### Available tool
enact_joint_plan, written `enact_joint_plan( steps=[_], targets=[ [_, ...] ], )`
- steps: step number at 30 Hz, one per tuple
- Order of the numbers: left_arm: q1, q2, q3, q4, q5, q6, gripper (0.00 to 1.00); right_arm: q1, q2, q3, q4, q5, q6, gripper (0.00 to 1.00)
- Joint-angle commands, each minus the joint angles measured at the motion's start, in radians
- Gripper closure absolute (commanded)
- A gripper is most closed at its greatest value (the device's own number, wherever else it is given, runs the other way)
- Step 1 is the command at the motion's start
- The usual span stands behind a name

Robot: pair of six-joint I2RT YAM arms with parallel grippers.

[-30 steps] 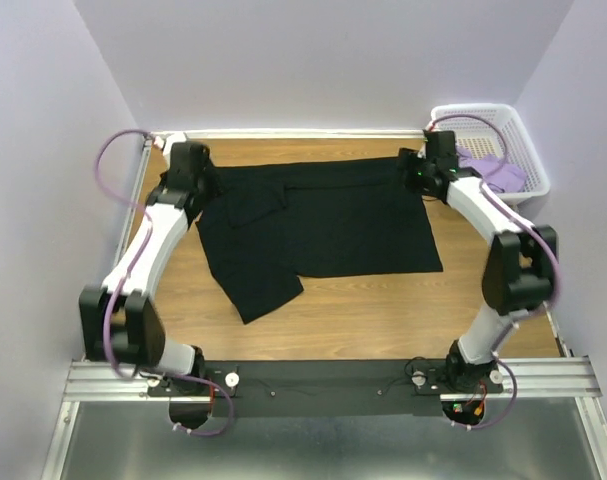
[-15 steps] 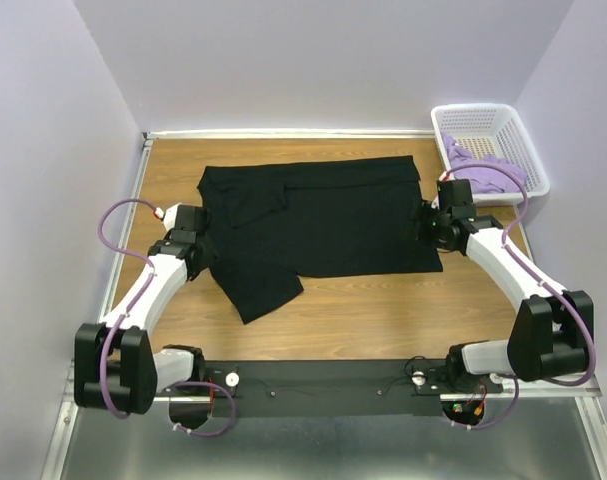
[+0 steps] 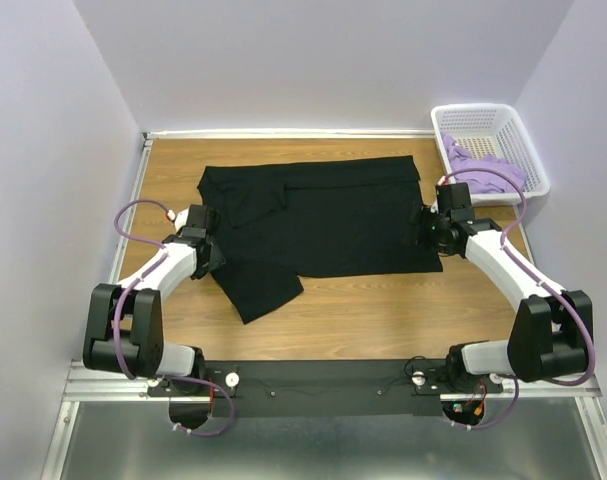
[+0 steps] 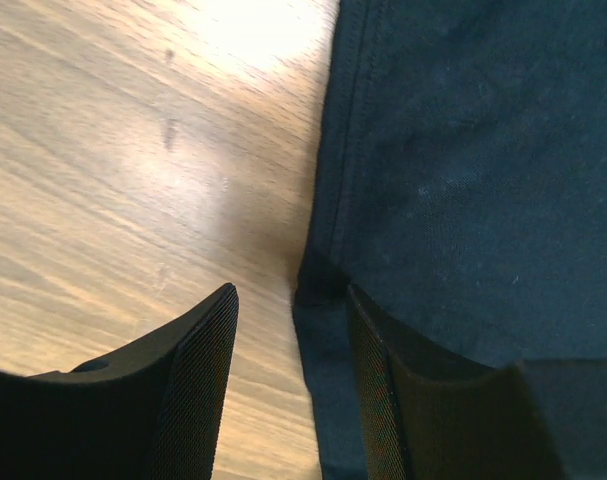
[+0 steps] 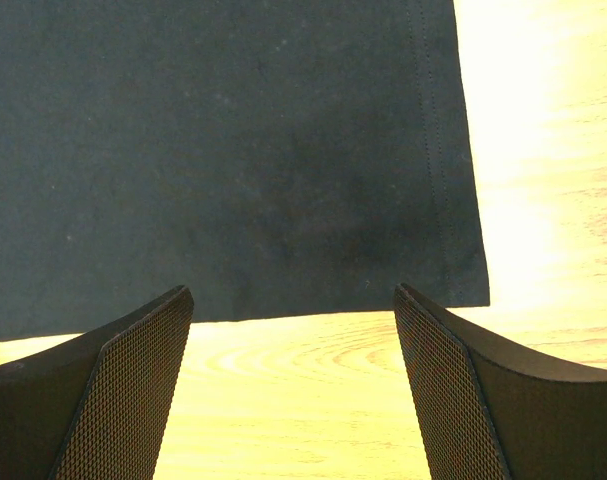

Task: Fold and stack the t-shirts
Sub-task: Fold the tshirt

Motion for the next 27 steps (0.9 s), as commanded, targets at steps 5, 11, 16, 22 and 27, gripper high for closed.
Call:
enact_joint_plan(
  steps=[5,11,16,22,27],
  targets=[
    [-0.012,0.059,-0.034,0.053,-0.003,-0.002,0.48,-0.004,-0.015,-0.017,-0.016,0.036,0.002,0.11],
    [-0.015,0.108,-0.025,0.052,-0.011,0.007,0.65,-0.004,-0.028,-0.020,-0.030,0.073,0.007,0.11],
    [-0.037,0.090,-0.033,0.039,-0.015,0.004,0.88,-0.004,-0.025,-0.017,-0.092,0.203,0.045,0.11],
    [-0.040,0.085,-0.030,0.041,-0.010,0.014,1.00,-0.021,0.003,0.006,-0.154,0.306,0.090,0.16],
    [-0.046,0.067,-0.033,0.048,-0.003,0.021,1.00,-0.091,0.044,-0.010,-0.161,0.251,0.119,0.20]
  ],
)
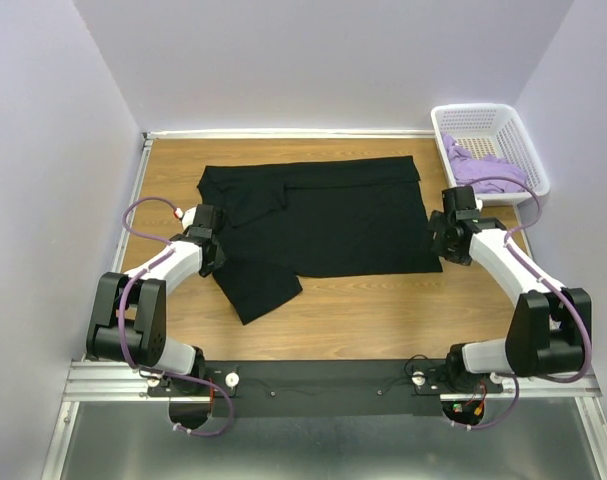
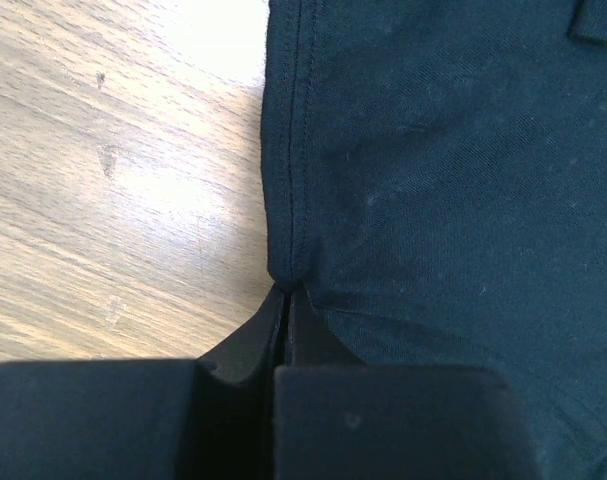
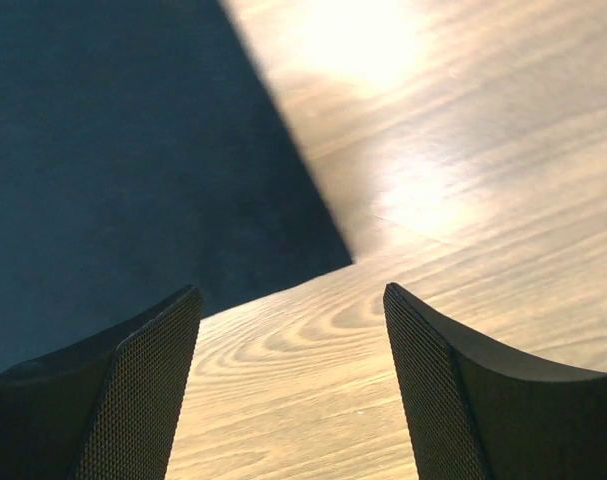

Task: Fold and stack the t-shirts
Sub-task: Fold the tshirt

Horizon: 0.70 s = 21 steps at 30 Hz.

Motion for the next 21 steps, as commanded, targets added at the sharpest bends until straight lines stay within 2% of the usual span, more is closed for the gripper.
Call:
enact_joint_plan(
  steps=[1,6,12,21],
  targets=[
    [-0.010,-0.002,-0.027,-0.038,-0.002,0.014,1.00,-0.051,0.039,-0.012,-0.036,0.027,0.046,0.21],
    [-0.014,-0.012,-0.027,-0.035,0.003,0.018,1.00,-0.126,0.070,-0.038,0.021,-0.042,0.049,0.29],
    [-0.015,-0.018,-0.026,-0.033,0.001,0.018,1.00,-0.141,0.097,-0.064,0.073,-0.105,0.065,0.41],
    [-0.016,-0.016,-0.026,-0.038,-0.008,0.014,1.00,-0.143,0.128,-0.107,0.111,-0.142,0.074,0.43]
  ],
)
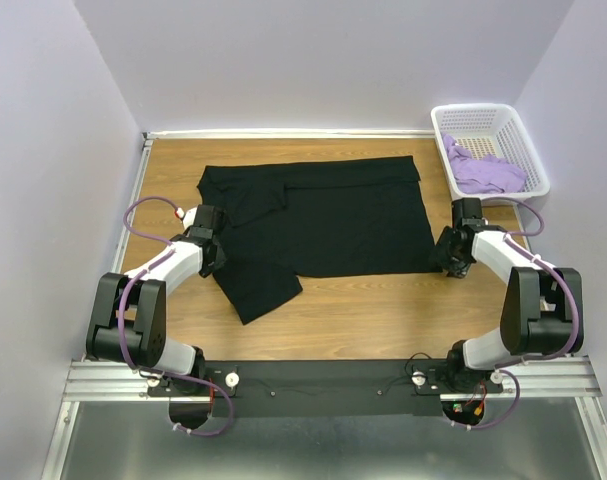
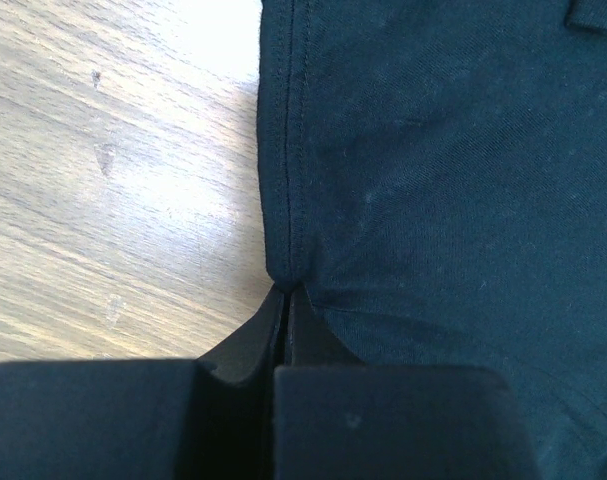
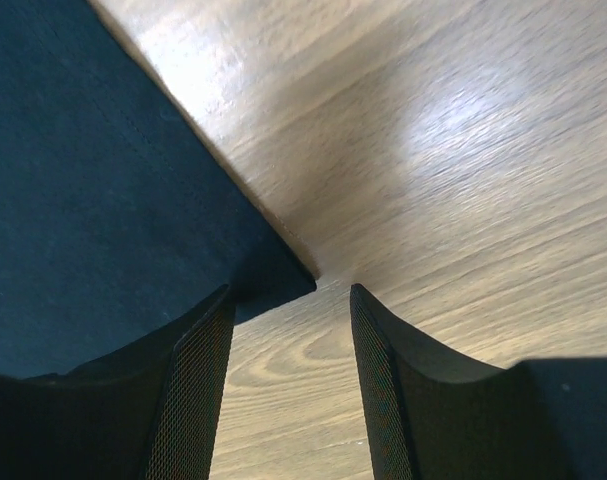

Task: Fold and stack the t-shirts
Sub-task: Fold the tshirt

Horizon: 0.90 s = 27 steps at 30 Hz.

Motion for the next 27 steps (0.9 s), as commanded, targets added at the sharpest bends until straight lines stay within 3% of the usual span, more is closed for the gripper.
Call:
enact_joint_plan(
  steps=[1,8,9,14,17,18,19,27],
  targets=[
    [-0.010,-0.009,-0.022,-0.037,-0.007,-0.001,1.00,-0.006,0.011,-0.025,0.037,-0.025,0.015,0.43],
    [-0.008,-0.011,-0.024,-0.040,-0.012,-0.004,1.00,-0.006,0.037,-0.055,0.063,-0.028,0.015,0.47],
    [-0.008,-0.011,-0.025,-0.040,-0.014,-0.005,1.00,-0.006,0.038,-0.057,0.066,-0.023,0.015,0.55],
    [-0.010,-0.003,-0.022,-0.043,-0.018,-0.007,1.00,-0.007,0.037,-0.063,0.070,-0.029,0.018,0.66],
    [-0.008,-0.014,-0.019,-0.047,-0.027,-0.014,1.00,-0.007,0.018,-0.055,0.069,-0.037,0.021,0.85],
    [-0.008,-0.026,-0.018,-0.057,-0.044,-0.019,1.00,-0.007,0.011,-0.048,0.067,-0.039,0.022,0.97],
    [-0.008,-0.035,-0.017,-0.057,-0.052,-0.022,1.00,-0.007,0.008,-0.045,0.067,-0.037,0.022,0.99],
    [0.073,-0.072,0.008,-0.069,-0.003,0.006,1.00,-0.012,-0.003,0.044,0.043,-0.046,0.018,0.99]
  ],
)
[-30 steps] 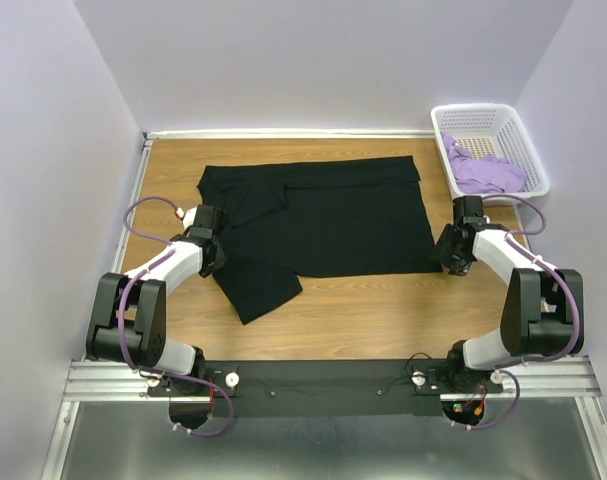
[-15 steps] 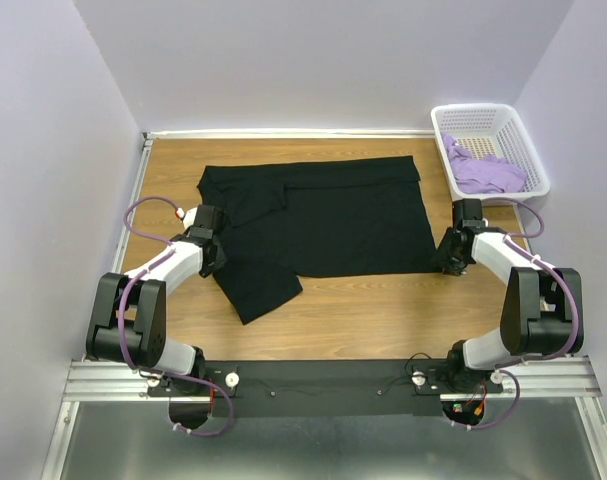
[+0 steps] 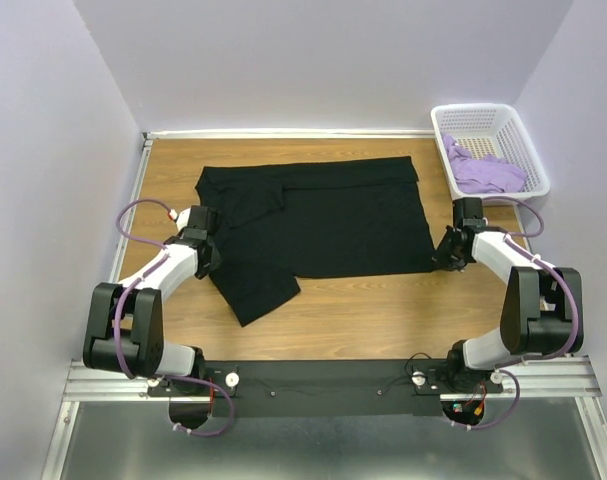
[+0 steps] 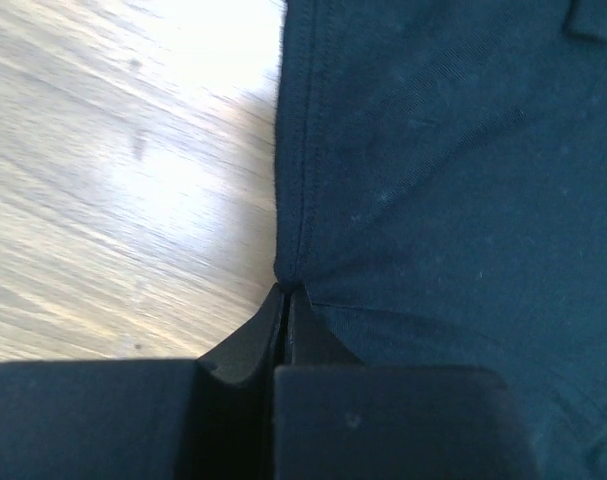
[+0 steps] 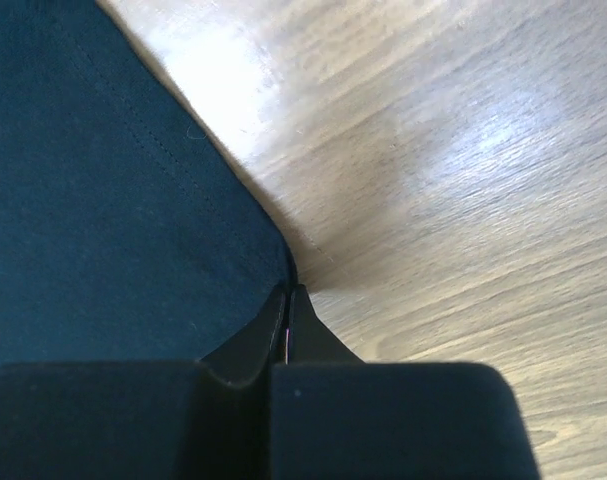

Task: Fold and stack the t-shirts
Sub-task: Fold the tshirt

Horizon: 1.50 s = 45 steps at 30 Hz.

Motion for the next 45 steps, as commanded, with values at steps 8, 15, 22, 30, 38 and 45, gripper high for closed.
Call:
enact_joint_plan(
  steps=[8,15,22,30,38,45],
  targets=[
    [0.109,0.010,0.127,-0.062,0.034,0.056,1.00,-0.007,0.079,0.219,-0.037,-0.037,-0.004,0.99],
    [0.138,0.119,0.273,-0.088,0.059,0.091,1.00,-0.007,0.172,0.360,-0.040,-0.068,-0.019,1.00],
    [0.142,0.223,0.380,-0.107,0.065,0.114,1.00,-0.007,0.257,0.450,-0.040,-0.068,-0.027,0.99],
    [0.165,0.299,0.477,-0.111,0.034,0.113,1.00,-0.007,0.344,0.536,-0.040,-0.068,-0.038,1.00],
    [0.167,0.351,0.532,-0.108,0.006,0.120,1.00,-0.007,0.392,0.594,-0.039,-0.068,-0.044,0.99],
    [0.167,0.371,0.535,-0.093,-0.006,0.116,1.00,-0.006,0.426,0.628,-0.039,-0.068,-0.044,1.00]
  ],
)
